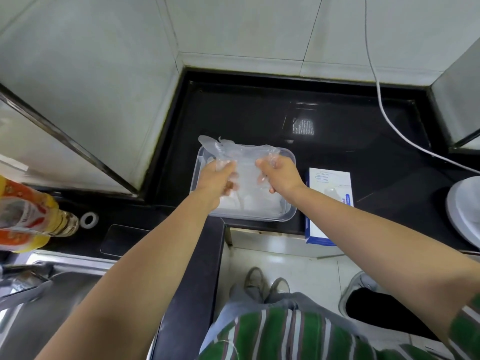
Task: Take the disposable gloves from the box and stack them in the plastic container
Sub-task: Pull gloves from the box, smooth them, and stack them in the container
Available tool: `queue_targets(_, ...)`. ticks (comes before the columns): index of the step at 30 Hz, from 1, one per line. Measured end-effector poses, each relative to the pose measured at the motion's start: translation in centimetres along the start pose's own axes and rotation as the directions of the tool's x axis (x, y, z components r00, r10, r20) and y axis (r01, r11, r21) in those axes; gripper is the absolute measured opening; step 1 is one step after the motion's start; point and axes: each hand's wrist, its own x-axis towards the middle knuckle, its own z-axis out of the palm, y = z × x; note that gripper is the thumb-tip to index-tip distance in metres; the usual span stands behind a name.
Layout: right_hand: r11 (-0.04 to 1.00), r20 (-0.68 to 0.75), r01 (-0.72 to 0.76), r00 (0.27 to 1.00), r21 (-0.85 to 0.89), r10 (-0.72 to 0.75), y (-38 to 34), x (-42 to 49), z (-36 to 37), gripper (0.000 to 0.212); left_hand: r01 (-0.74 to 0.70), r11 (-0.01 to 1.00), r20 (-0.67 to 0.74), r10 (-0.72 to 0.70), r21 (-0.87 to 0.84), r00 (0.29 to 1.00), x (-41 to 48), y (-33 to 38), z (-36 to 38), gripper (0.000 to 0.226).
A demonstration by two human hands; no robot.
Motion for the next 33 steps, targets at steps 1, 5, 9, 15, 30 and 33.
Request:
queue_targets(1, 1.000, -0.011, 0.013, 1.000, -0.011, -0.013, 0.0, 0.1, 0.0, 0.019, -0.028, 0.991, -0.065, 0.037, 0.129, 0.997, 0.2, -0.1, 0.1, 0.021)
queue_targets(5, 0.995, -0.140, 0.084, 0.986, -0.048, -0.090, -0.3, 0.6, -0.9, 0.026, -0.197, 0.818, -0.095, 0.292, 0.541, 0.952, 1.3, -1.0, -0.3, 0.021)
queue_targets(9, 0.986, -0.306, 0.146, 0.938, -0.075, -0.162, -0.9, 1.5, -2.3, 0.016, -0.234, 0.522, -0.012, 0.425, 0.820, 0.905, 1.8, -1.6, -0.7, 0.027)
queue_targets(15, 0.869, -0.224, 0.479, 0.839, -0.128, -0.495, -1.9, 0.9, -1.2, 0.015, -0.210, 0.331, 0.080, 0.367, 0.920, 0.927, 2.7, -2.5, -0.4, 0.028)
queue_targets(30, 0.705, 0.378, 0.088, 0.886, -0.704, 0.268, 3.7, 3.4, 3.8, 0.041, -0.369, 0.117, 0.174, 0.727, 0.922, 0.665, 1.6, -1.4, 1.5, 0.035)
queue_targets(33, 0.629, 0.411, 0.170, 0.874, -0.759, 0.259, 3.4, 3.3, 4.0, 0.014, -0.515, 0.244, 0.289, 0.601, 0.822, 0.745, 1.5, -1.0, 3.5, 0.014)
